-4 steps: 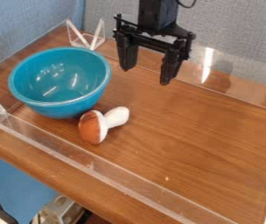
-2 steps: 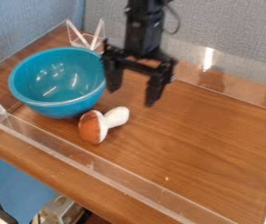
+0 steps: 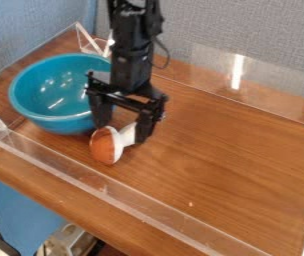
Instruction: Put the mushroom in the blue bowl
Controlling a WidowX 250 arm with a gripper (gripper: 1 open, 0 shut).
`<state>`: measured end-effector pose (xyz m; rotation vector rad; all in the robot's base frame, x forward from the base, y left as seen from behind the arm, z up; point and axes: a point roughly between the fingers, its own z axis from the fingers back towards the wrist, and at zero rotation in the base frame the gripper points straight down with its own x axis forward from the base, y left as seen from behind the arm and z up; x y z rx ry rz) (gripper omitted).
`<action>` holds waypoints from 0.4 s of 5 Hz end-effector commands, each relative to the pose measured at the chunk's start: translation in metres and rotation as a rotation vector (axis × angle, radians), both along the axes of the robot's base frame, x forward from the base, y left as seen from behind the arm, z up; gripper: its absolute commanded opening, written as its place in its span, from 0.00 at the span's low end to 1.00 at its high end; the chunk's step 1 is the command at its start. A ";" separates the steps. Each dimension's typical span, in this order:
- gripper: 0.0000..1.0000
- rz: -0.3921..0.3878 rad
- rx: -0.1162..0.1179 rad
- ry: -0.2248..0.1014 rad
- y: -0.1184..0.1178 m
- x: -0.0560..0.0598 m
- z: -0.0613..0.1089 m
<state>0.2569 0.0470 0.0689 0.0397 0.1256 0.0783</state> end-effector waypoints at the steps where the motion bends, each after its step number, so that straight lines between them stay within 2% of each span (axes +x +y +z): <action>1: 1.00 0.007 0.018 -0.016 0.013 0.001 -0.006; 2: 1.00 0.006 0.022 -0.010 0.018 0.002 -0.014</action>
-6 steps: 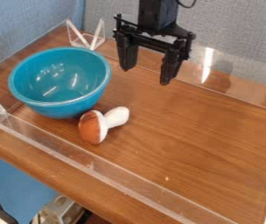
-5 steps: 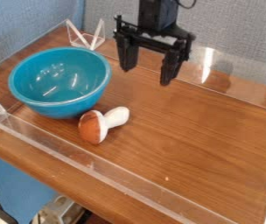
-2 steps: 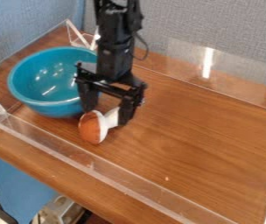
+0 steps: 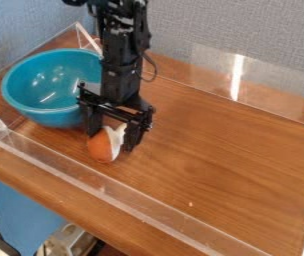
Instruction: Put the mushroom in the blue bowl
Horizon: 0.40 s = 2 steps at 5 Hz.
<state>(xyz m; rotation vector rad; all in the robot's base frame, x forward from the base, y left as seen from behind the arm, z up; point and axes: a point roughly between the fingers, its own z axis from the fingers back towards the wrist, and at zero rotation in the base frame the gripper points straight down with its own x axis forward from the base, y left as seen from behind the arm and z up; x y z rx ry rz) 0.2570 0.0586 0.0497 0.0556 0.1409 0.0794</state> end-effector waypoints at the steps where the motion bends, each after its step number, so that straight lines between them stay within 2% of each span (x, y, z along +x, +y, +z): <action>1: 1.00 0.006 0.005 -0.026 0.008 0.004 -0.001; 2: 1.00 0.004 0.003 -0.027 0.010 0.007 -0.007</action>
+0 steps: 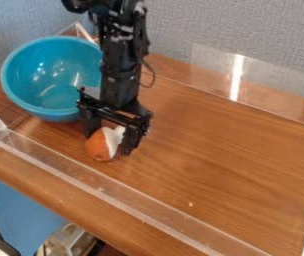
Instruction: Put the mushroom in the blue bowl
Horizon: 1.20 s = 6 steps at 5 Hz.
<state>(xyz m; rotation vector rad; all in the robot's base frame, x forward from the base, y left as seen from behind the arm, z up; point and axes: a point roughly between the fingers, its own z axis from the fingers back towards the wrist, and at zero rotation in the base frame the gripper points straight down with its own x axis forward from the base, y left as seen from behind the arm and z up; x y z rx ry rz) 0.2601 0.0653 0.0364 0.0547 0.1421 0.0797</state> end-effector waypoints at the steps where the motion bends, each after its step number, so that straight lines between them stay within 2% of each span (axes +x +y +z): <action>1: 0.00 0.001 0.003 -0.028 0.006 0.007 0.000; 6: 0.00 0.036 -0.011 -0.041 -0.002 0.007 0.015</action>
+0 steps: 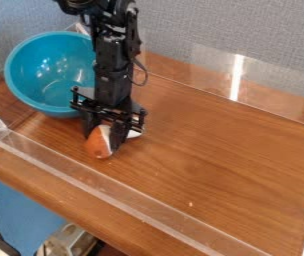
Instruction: Put the mushroom in the blue bowl
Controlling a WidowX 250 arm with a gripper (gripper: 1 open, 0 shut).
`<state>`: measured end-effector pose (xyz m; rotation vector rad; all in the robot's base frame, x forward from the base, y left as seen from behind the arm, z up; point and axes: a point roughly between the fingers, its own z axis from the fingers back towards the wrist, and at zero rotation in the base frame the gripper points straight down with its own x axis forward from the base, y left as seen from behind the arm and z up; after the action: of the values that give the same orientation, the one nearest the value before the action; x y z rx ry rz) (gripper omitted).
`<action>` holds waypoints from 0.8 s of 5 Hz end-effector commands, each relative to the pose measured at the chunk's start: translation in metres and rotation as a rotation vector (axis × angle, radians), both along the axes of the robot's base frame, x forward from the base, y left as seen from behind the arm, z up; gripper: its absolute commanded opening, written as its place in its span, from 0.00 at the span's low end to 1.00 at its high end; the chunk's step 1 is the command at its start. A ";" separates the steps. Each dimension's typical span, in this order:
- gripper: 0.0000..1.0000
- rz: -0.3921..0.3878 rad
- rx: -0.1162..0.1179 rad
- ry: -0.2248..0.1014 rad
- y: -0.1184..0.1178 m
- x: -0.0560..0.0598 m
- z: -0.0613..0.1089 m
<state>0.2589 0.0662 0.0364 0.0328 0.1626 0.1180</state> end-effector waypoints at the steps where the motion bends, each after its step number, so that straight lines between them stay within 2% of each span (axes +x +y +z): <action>1: 0.00 0.002 0.007 -0.062 -0.005 0.008 0.019; 4: 0.00 0.009 -0.002 -0.070 -0.012 0.006 0.027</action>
<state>0.2572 0.0548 0.0429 0.0152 0.1715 0.1364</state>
